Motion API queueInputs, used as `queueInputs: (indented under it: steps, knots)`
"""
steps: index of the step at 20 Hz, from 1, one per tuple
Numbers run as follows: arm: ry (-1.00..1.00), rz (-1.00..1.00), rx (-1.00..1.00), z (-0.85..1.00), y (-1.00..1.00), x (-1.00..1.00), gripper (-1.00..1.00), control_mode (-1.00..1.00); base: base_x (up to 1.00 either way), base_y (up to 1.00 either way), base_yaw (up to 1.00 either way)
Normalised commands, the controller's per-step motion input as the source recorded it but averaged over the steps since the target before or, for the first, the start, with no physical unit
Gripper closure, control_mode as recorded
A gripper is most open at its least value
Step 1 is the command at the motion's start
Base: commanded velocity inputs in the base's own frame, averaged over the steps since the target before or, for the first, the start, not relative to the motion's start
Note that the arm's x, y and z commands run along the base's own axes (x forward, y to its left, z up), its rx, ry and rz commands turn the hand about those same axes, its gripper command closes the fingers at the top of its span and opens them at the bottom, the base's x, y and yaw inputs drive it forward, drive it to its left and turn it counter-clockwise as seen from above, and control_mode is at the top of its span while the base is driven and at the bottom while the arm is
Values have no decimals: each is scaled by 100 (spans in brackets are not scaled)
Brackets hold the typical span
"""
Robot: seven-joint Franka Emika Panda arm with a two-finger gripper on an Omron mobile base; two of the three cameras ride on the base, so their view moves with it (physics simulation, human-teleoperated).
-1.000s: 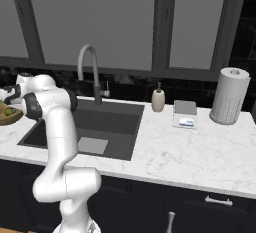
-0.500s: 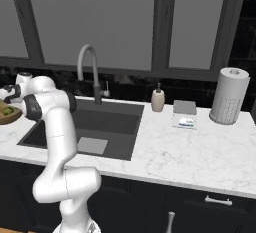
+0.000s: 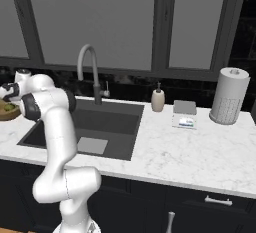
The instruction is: Pick the lime from the sink and place it in the bowl. Then pick the bowl and place it in the microwave. Then close the microwave door and press the start button.
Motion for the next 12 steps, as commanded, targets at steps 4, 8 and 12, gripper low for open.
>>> queueInputs:
  steps: [4,8,12]
  knots:
    - [-9,-21,10,39,-40,-43,100,-100,0,0,0]
    - [-3,-20,7,56,-40,-52,100,-100,0,0,0]
    - [0,-23,7,71,-59,-65,100,-100,0,0,0]
